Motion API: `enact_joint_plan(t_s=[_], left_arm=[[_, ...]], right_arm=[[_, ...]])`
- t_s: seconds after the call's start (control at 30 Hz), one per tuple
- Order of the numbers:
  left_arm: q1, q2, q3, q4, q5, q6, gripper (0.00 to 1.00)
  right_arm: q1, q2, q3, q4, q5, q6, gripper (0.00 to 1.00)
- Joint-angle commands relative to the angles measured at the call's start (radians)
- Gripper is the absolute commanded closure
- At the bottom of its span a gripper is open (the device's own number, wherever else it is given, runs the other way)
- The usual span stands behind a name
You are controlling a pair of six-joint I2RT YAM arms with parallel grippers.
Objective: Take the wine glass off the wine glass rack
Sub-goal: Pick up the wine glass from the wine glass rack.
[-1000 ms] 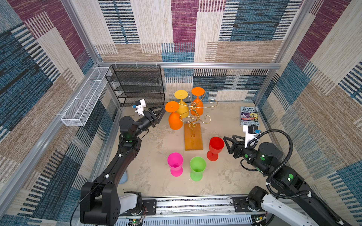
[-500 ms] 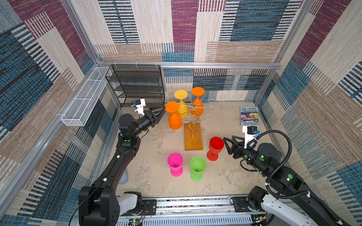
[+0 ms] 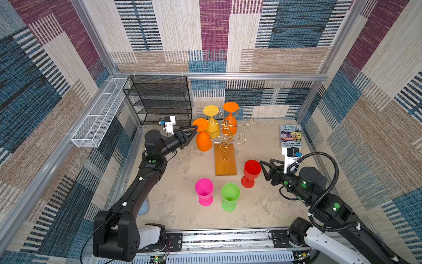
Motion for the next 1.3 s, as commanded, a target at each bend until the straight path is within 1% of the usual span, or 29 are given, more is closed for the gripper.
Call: enact_joint_plan(t_s=[0.0, 0.17, 0.33, 0.8, 1.1, 1.27], left_arm=[[-0.005, 0.004, 0.017, 0.01, -0.005, 0.03, 0.55], [-0.008, 0.003, 0.022, -0.001, -0.005, 0.034, 0.6], [-0.008, -0.006, 0.022, -0.022, -0.006, 0.044, 0.67], [-0.008, -0.024, 0.03, -0.076, -0.018, 0.065, 0.79], [-0.008, -0.02, 0.043, -0.087, -0.023, 0.061, 0.84], [-0.008, -0.033, 0.047, -0.102, -0.023, 0.062, 0.91]], right_arm=[[0.0, -0.005, -0.006, 0.029, 0.005, 0.005, 0.36], [0.0, -0.005, -0.014, 0.03, 0.008, 0.007, 0.36], [0.0, -0.005, -0.021, 0.03, 0.009, 0.007, 0.36], [0.0, -0.012, -0.032, 0.025, 0.016, 0.014, 0.36], [0.0, -0.012, -0.04, 0.028, 0.017, 0.016, 0.36], [0.0, -0.007, -0.044, 0.032, 0.016, 0.017, 0.36]])
